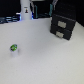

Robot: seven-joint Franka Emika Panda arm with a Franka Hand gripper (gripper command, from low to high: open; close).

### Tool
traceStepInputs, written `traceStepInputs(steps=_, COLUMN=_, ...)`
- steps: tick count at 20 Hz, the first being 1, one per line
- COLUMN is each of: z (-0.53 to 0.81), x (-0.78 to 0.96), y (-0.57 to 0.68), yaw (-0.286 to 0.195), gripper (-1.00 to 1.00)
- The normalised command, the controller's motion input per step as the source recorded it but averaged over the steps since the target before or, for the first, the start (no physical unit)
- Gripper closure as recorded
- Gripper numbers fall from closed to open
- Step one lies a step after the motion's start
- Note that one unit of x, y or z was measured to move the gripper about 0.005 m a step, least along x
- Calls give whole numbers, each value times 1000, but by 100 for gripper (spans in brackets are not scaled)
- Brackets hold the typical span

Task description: Open the kcup holder, insert the kcup into the holder, and close the kcup holder

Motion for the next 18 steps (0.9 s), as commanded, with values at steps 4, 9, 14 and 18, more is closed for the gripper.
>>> traceStepInputs(steps=4, z=72, x=-438, y=599, yaw=-175, gripper=-100)
traceStepInputs(steps=9, z=52, x=-401, y=610, yaw=-185, gripper=-100)
traceStepInputs(steps=14, z=9, x=-355, y=638, yaw=-191, gripper=-100)
traceStepInputs(steps=18, z=7, x=-335, y=660, yaw=-188, gripper=-100)
